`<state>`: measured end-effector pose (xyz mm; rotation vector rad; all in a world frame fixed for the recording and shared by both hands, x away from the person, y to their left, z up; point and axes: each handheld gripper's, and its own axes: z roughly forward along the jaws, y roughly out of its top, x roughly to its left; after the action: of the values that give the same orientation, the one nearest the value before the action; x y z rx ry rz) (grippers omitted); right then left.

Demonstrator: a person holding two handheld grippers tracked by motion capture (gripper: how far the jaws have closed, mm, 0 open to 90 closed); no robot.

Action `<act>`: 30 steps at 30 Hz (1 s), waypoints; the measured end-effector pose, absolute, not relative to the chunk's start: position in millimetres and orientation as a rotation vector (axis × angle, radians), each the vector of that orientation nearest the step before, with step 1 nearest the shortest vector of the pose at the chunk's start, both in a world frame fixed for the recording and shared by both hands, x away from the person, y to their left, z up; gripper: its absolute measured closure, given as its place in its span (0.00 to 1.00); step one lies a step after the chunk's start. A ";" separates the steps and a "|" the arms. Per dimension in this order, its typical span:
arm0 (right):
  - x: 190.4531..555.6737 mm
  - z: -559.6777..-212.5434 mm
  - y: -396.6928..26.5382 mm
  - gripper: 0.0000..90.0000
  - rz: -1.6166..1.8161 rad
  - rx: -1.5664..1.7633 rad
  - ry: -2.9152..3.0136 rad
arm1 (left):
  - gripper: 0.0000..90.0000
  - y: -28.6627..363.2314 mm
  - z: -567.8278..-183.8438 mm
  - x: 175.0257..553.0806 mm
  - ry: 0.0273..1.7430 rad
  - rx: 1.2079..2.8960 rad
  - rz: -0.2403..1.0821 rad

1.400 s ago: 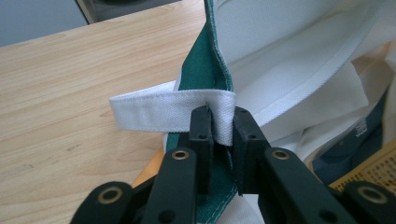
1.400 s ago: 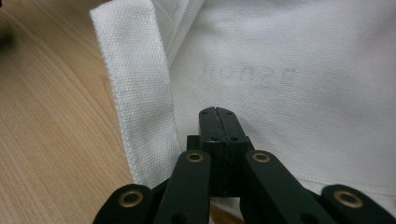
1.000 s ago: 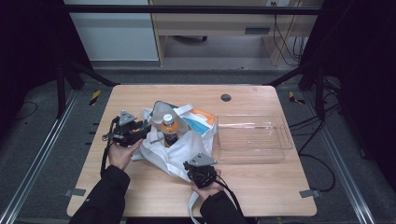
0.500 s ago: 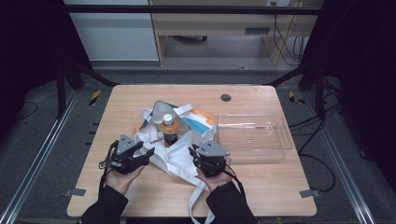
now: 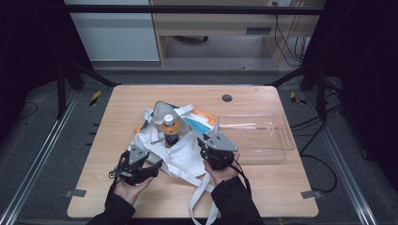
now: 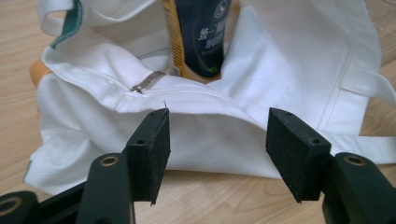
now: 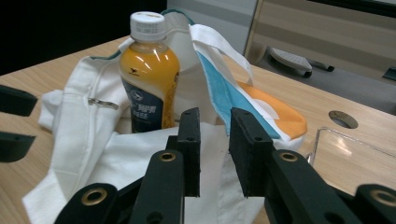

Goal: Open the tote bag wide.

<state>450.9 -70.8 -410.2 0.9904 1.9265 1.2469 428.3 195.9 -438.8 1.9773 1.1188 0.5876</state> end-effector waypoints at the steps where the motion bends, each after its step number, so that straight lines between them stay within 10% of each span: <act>1: 452.8 -411.3 -71.3 0.80 1.237 0.993 1.931 | 0.43 195.1 -438.9 427.7 1.118 1.983 0.587; 10: 469.0 -424.9 -67.9 0.75 1.154 1.018 1.948 | 0.39 184.2 -446.8 433.6 1.151 1.986 0.558; 15: 474.6 -430.3 -64.8 0.89 1.111 1.033 1.966 | 0.40 179.0 -451.4 437.8 1.160 2.000 0.545; 25: 480.9 -437.4 -63.7 1.00 1.080 1.076 1.971 | 0.79 176.0 -453.6 439.1 1.104 2.029 0.438; 30: 480.4 -436.6 -65.0 1.00 1.079 1.091 1.968 | 0.72 177.9 -448.9 438.6 1.109 1.984 0.443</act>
<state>480.4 -65.0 -436.6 1.0910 1.9685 1.0788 438.6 177.9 -448.9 1.9838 1.1092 0.4426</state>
